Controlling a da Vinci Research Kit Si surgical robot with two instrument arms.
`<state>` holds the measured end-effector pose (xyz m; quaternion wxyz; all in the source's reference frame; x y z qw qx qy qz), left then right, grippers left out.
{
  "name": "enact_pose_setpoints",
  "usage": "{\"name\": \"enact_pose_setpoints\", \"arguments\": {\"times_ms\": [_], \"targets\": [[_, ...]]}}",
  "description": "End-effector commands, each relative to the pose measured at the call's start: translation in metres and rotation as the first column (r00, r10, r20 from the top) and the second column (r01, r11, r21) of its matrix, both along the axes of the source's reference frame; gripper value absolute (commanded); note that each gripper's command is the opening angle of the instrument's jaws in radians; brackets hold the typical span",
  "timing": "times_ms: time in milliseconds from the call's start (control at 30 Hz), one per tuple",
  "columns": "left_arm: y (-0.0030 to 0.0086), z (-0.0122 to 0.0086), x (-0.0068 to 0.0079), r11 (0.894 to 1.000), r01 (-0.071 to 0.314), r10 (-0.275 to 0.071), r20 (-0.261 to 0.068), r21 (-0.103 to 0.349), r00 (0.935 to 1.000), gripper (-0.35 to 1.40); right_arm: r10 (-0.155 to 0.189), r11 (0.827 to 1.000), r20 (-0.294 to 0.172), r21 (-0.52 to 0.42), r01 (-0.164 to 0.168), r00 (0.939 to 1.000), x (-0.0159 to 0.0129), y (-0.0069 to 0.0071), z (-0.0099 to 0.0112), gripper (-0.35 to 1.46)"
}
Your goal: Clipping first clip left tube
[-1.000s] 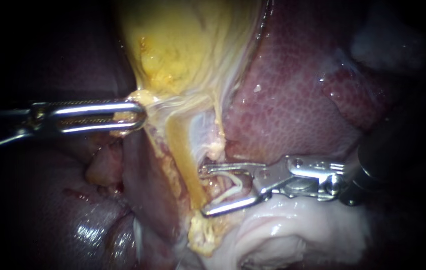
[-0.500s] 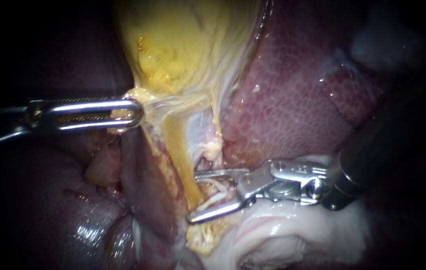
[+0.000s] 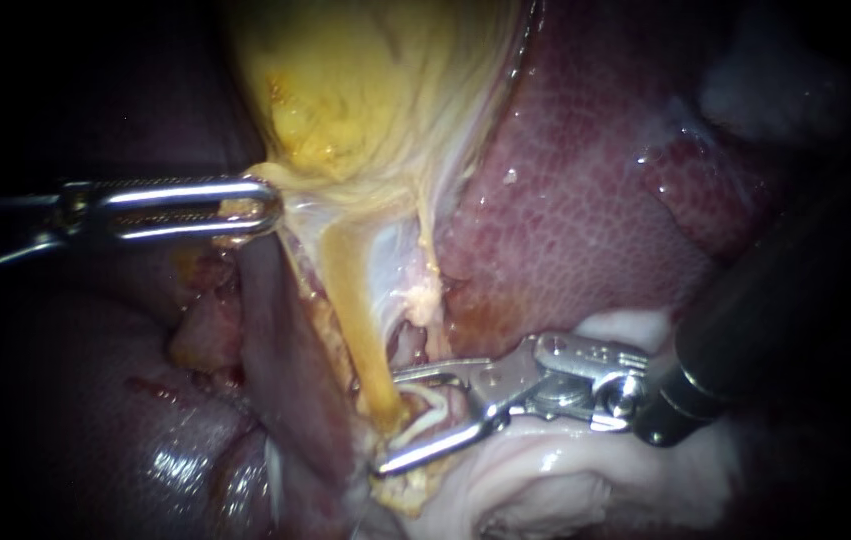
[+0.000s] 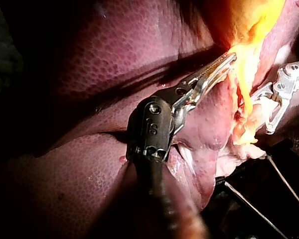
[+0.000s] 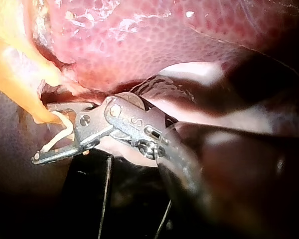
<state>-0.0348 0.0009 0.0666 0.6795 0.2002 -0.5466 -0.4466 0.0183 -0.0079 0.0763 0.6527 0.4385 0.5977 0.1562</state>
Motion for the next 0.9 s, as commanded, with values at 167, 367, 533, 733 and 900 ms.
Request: {"name": "enact_pose_setpoints", "arguments": {"times_ms": [167, 367, 533, 733, 900], "targets": [[0.0002, 0.0002, -0.0007, 1.000, 0.003, -0.003, -0.002, 0.000, 1.0000, -0.35, -0.010, 1.000, 0.000, 0.004, 0.010, 1.0000, 0.0009, -0.0009, 0.0011, 0.57], [0.0001, -0.0001, -0.0016, 1.000, 0.009, -0.009, -0.005, 0.000, 0.9999, -0.35, -0.018, 1.000, -0.006, 0.003, 0.018, 0.9998, 0.0018, -0.0015, 0.0019, 0.56], [0.0001, -0.0003, -0.0019, 1.000, 0.008, -0.008, -0.004, 0.001, 1.0000, -0.35, -0.021, 1.000, -0.004, 0.000, 0.021, 0.9998, 0.0019, -0.0016, 0.0024, 0.54], [0.0000, -0.0004, -0.0018, 1.000, 0.008, -0.008, -0.005, 0.001, 1.0000, -0.35, -0.094, 0.996, 0.039, 0.013, 0.094, 0.9948, 0.0008, -0.0011, 0.0033, -0.29], [0.0000, -0.0005, -0.0017, 1.000, 0.008, -0.008, -0.004, 0.002, 1.0000, -0.35, -0.074, 0.997, 0.055, 0.005, 0.074, 0.9958, 0.0005, -0.0007, 0.0044, -0.35]]}}
